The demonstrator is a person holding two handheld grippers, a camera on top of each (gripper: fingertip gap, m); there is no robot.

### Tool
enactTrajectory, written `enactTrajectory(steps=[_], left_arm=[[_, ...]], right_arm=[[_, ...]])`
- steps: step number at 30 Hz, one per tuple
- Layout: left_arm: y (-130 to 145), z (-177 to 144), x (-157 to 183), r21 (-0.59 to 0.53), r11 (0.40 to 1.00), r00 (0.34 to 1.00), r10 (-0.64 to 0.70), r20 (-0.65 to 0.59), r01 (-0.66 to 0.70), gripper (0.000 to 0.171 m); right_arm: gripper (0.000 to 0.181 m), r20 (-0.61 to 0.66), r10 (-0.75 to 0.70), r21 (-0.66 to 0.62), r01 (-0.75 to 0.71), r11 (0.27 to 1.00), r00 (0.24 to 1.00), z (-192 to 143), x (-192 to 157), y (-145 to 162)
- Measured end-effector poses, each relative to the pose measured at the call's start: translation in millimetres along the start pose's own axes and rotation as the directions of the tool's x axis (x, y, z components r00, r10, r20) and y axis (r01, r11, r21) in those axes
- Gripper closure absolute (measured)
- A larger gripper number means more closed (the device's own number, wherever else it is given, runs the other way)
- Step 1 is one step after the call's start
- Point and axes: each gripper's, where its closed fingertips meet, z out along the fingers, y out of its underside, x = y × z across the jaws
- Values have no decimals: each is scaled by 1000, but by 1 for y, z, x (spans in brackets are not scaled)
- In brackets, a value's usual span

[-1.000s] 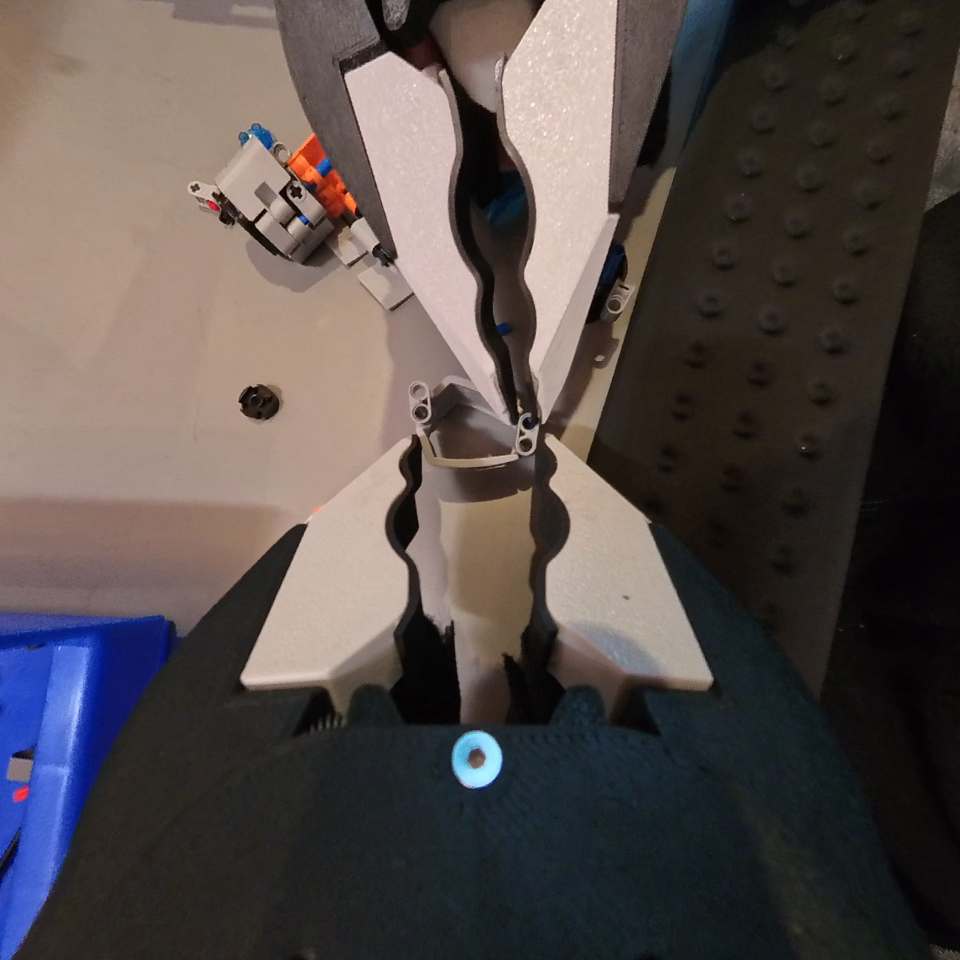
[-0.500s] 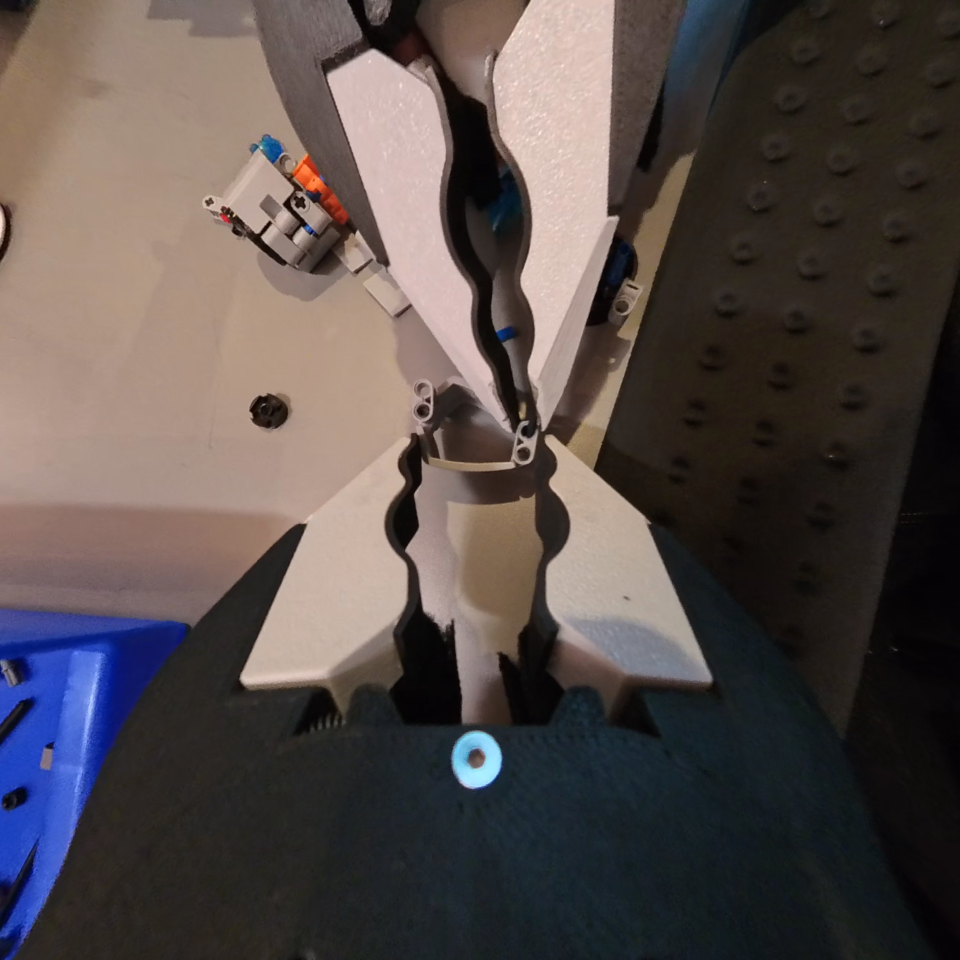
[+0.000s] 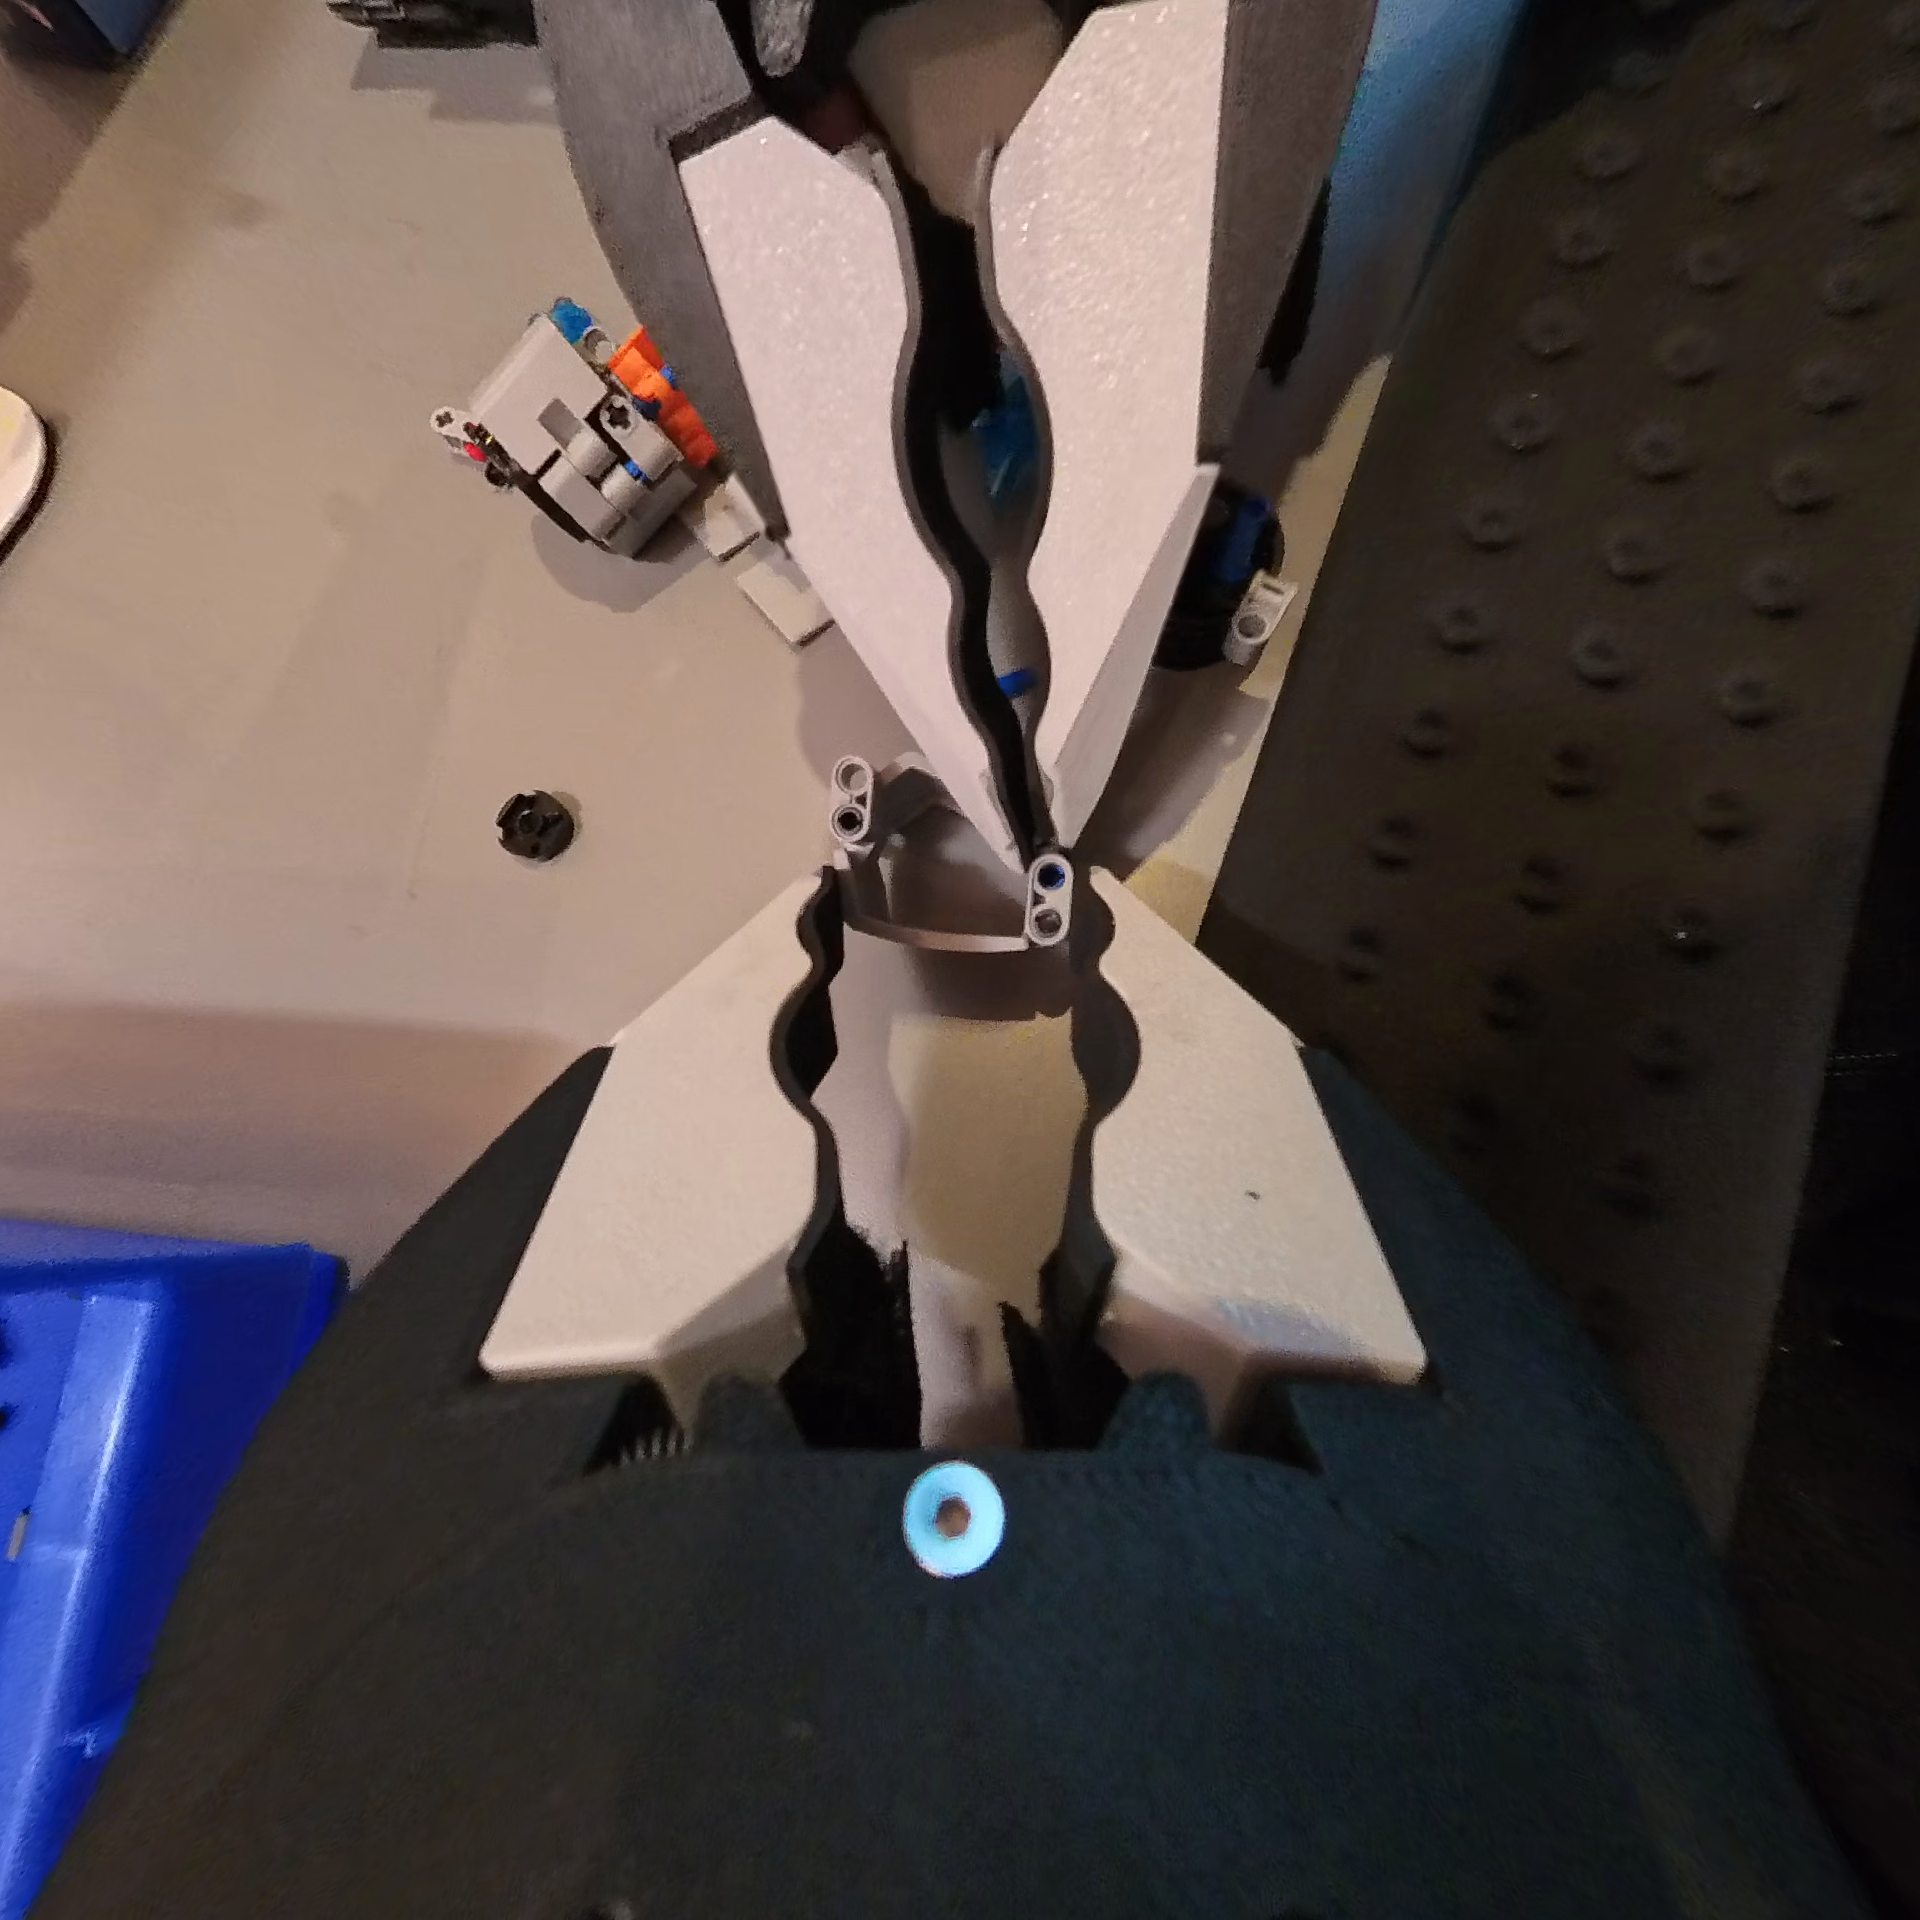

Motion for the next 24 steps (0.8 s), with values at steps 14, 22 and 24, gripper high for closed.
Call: enactTrajectory(steps=[14,22,24], left_arm=[[-3,-11,-3,39,997,995,62,72,-65,118],[-9,-7,7,17,983,982,183,51,-184,157],[-9,-5,10,1,980,979,200,37,-200,163]], right_arm=[[178,-75,-115,-79,109,991,991,0,3,9],[180,-74,-117,-76,111,991,990,1,2,9],[180,-74,-118,-74,113,991,990,1,1,8]])
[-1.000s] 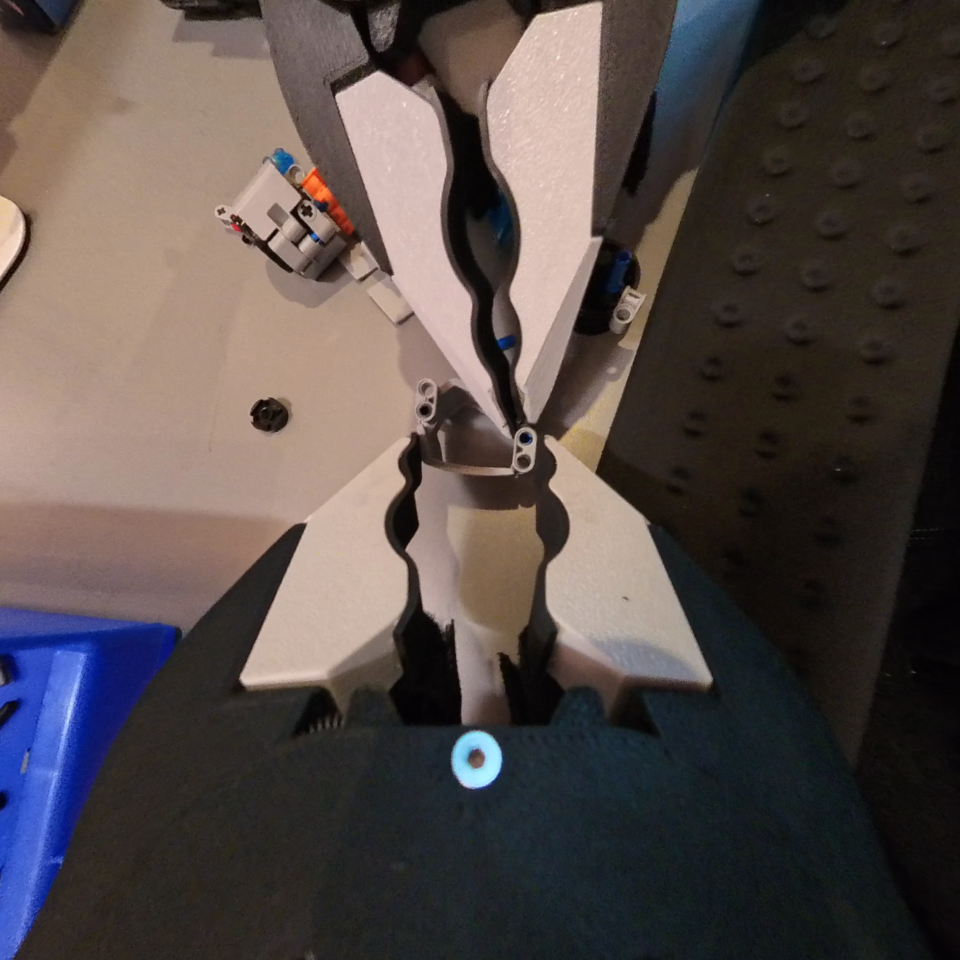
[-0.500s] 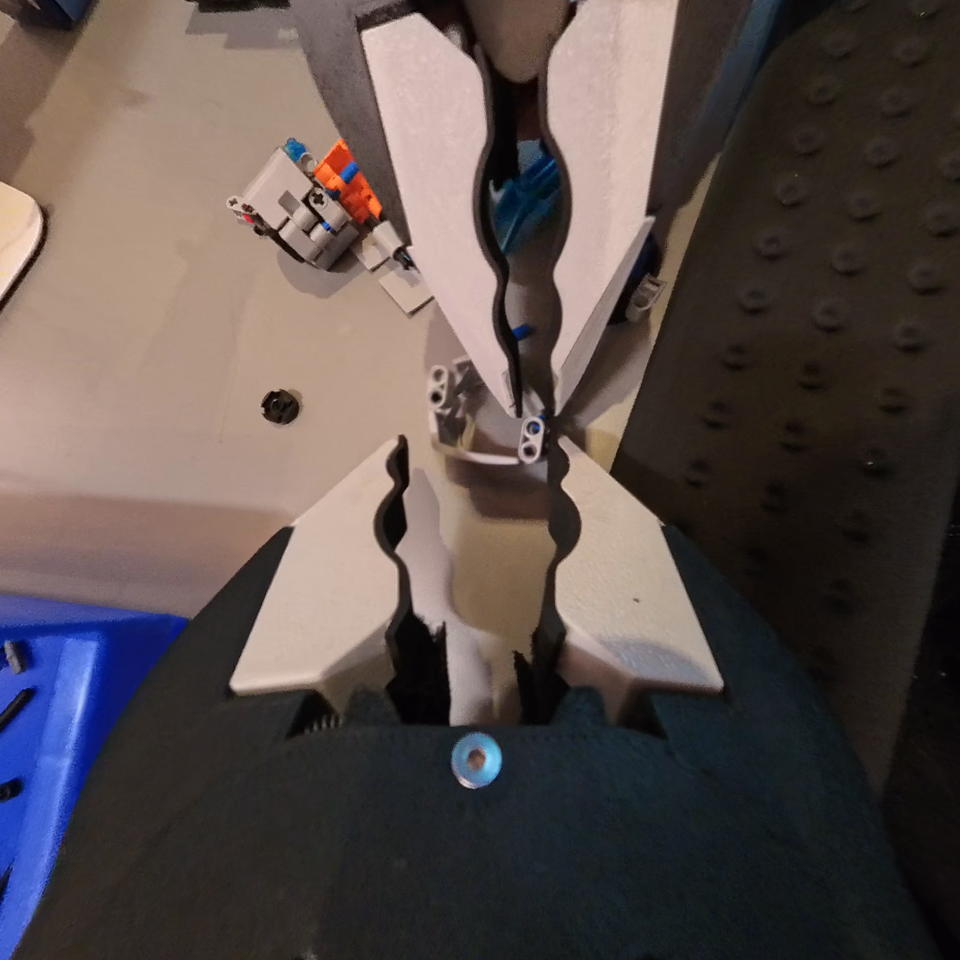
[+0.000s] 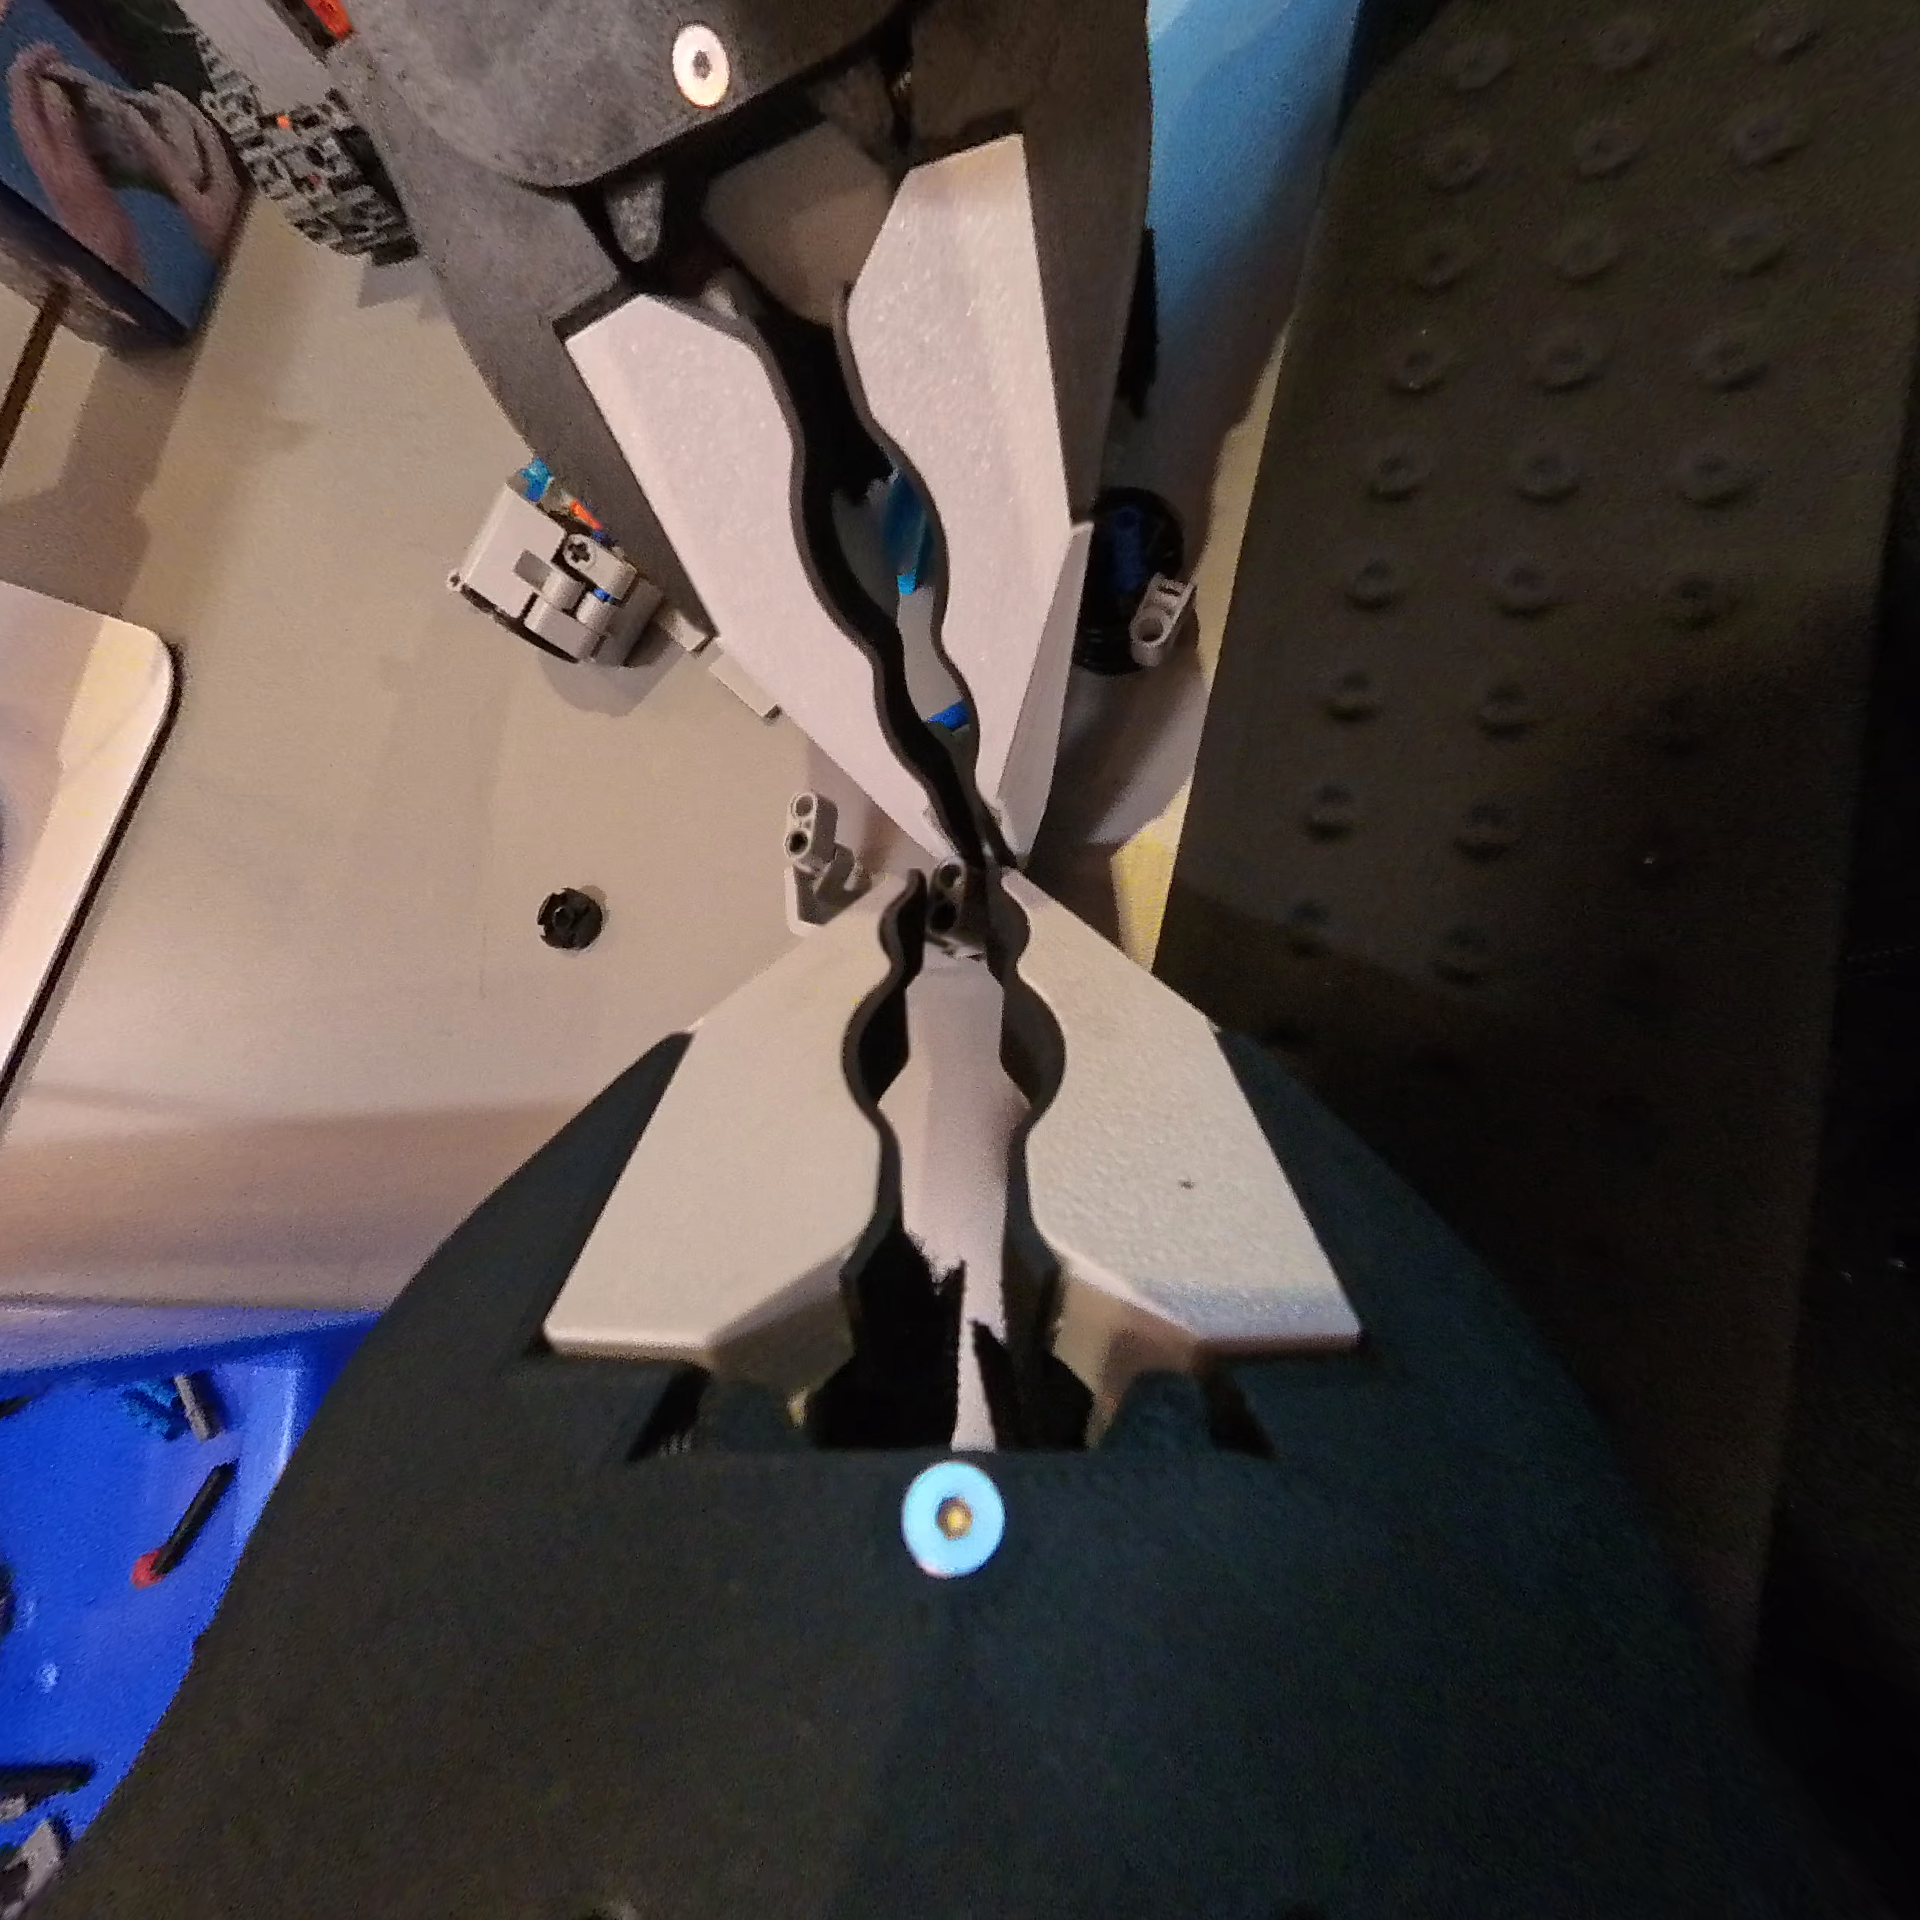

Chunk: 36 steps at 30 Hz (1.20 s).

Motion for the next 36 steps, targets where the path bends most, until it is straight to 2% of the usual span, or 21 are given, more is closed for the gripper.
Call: enactTrajectory(steps=[10,23,30,36], left_arm=[[1,0,-1,-7,1000,1000,30,-11,-30,164],[0,0,2,-15,983,982,183,36,-183,165],[1,-1,2,-6,988,988,152,15,-152,165],[2,0,2,-60,984,986,168,2,-167,165]], right_arm=[[181,26,30,24,-30,999,999,0,1,0],[180,79,52,67,-58,996,995,0,0,0],[180,75,45,71,-50,996,996,0,1,0],[180,75,51,68,-56,996,996,0,0,0]])
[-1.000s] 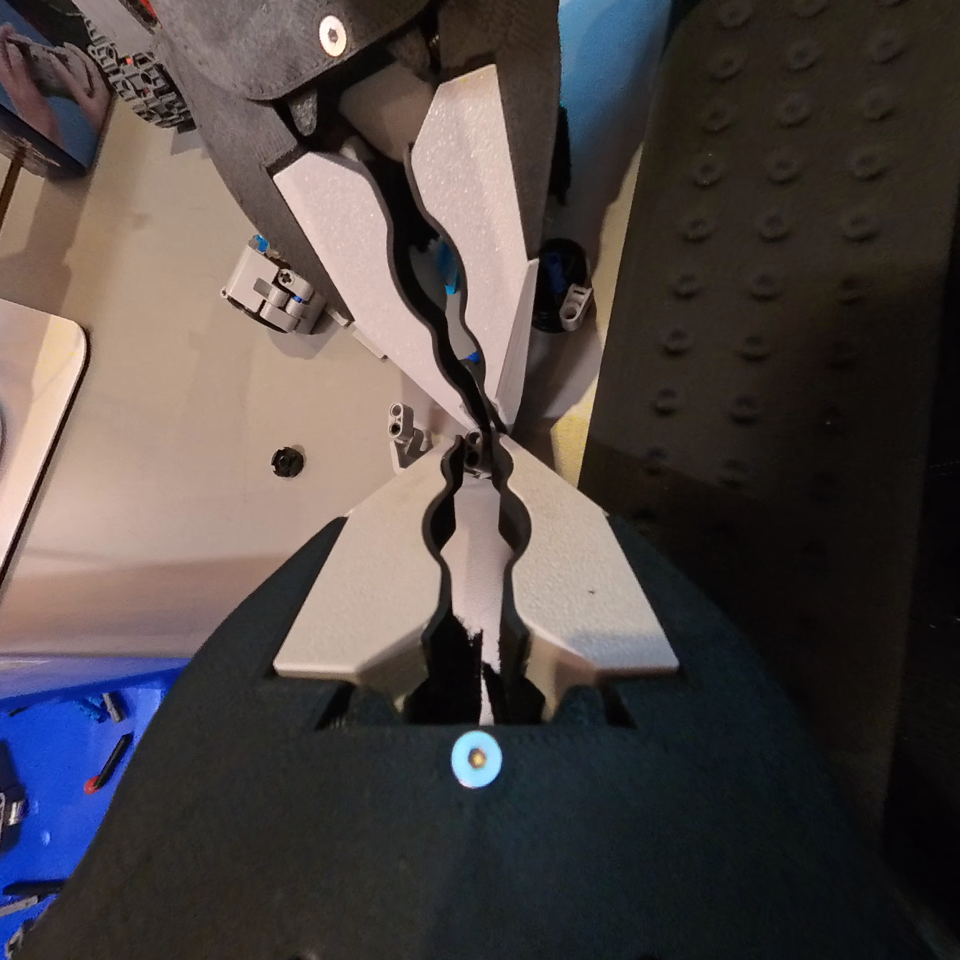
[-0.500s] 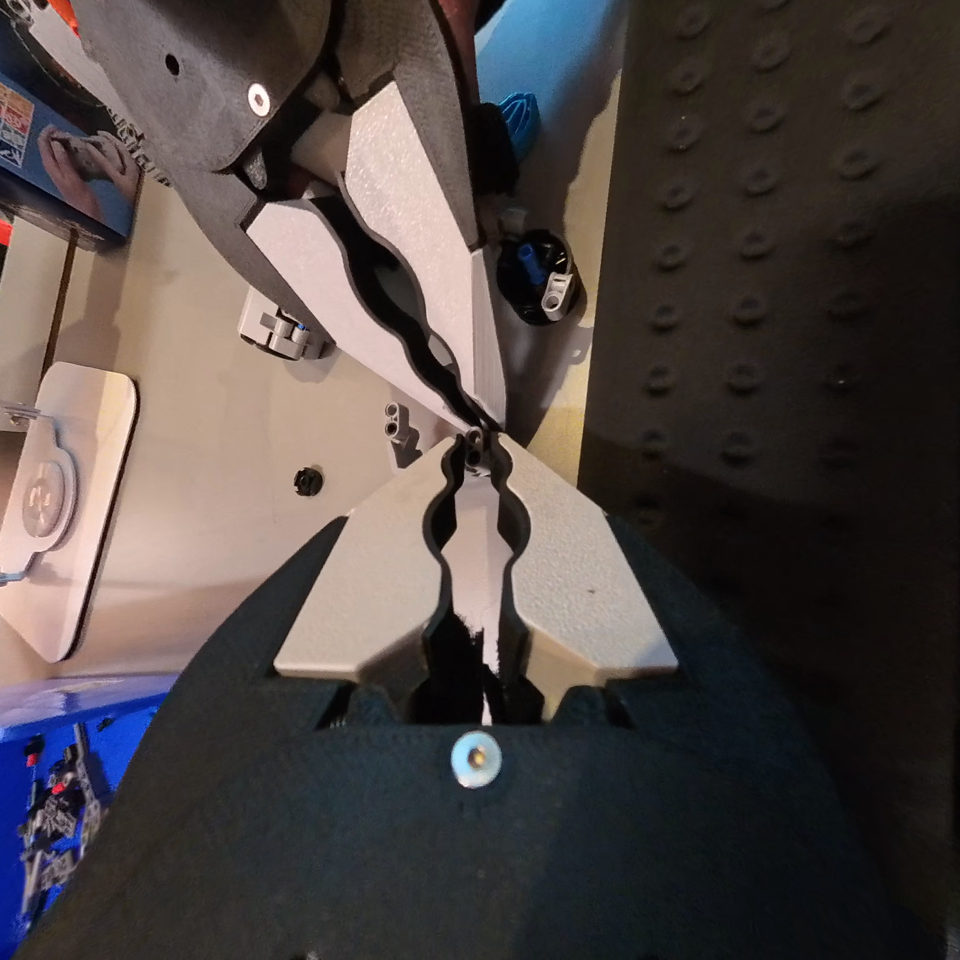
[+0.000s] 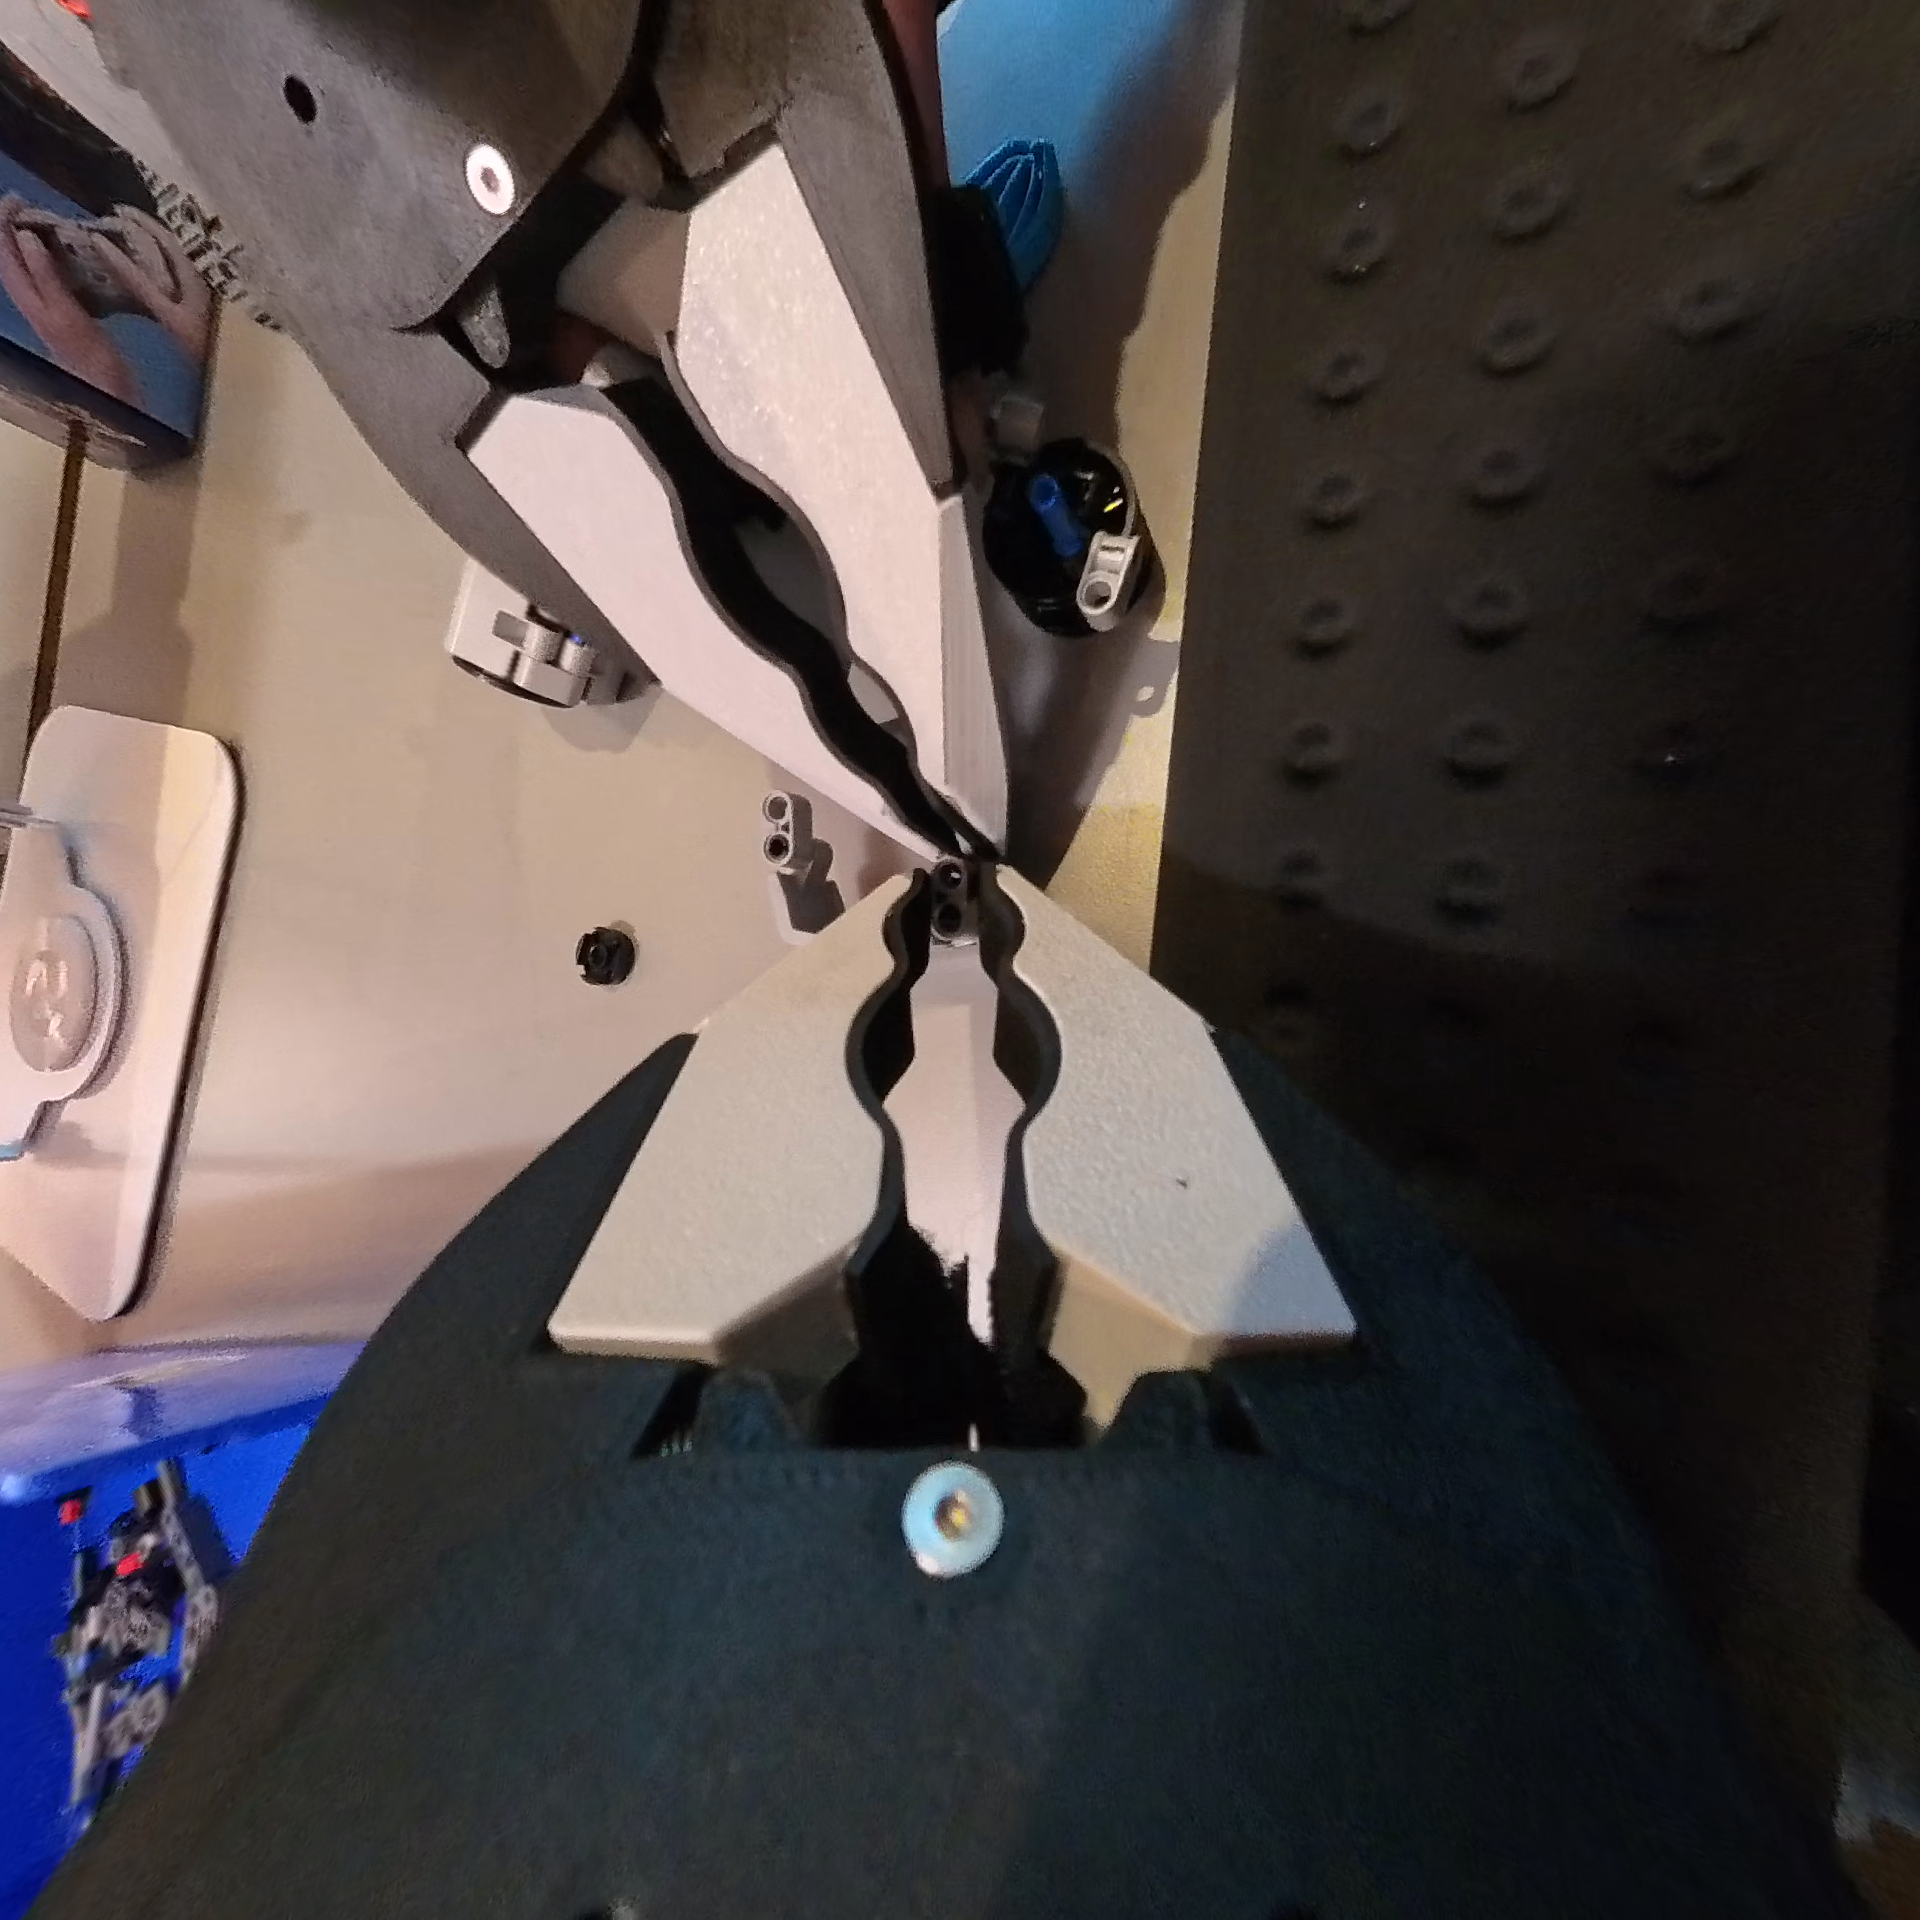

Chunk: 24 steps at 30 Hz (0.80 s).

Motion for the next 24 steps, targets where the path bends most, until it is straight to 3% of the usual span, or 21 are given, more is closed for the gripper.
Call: enactTrajectory(steps=[14,24], left_arm=[[5,6,3,-111,990,993,94,67,-86,165],[9,0,-3,-50,998,998,-42,37,43,156]], right_arm=[[180,4,-1,1,1,1000,1000,1,0,0],[164,-20,-27,7,27,1000,999,-19,-4,-7]])
